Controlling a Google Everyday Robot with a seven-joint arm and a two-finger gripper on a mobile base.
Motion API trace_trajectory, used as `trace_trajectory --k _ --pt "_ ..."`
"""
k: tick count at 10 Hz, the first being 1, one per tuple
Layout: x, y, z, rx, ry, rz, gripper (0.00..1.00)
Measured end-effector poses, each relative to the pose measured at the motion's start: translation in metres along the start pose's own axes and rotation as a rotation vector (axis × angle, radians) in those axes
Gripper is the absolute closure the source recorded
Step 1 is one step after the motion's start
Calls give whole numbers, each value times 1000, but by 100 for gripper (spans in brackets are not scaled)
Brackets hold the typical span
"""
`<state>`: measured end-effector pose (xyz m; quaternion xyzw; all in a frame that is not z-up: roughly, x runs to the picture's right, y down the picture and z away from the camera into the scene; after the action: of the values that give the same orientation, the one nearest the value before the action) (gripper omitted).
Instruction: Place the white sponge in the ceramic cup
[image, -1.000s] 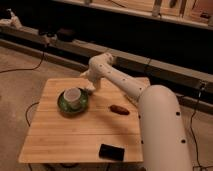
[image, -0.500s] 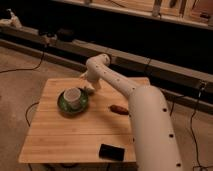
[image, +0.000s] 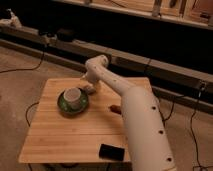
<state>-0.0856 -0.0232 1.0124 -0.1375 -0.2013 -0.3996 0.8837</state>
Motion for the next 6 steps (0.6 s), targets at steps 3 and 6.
trace_trajectory --k 3,6 --pt "6 5 10 -25 -2 15 22" --pt "12 1 10 -27 4 13 51"
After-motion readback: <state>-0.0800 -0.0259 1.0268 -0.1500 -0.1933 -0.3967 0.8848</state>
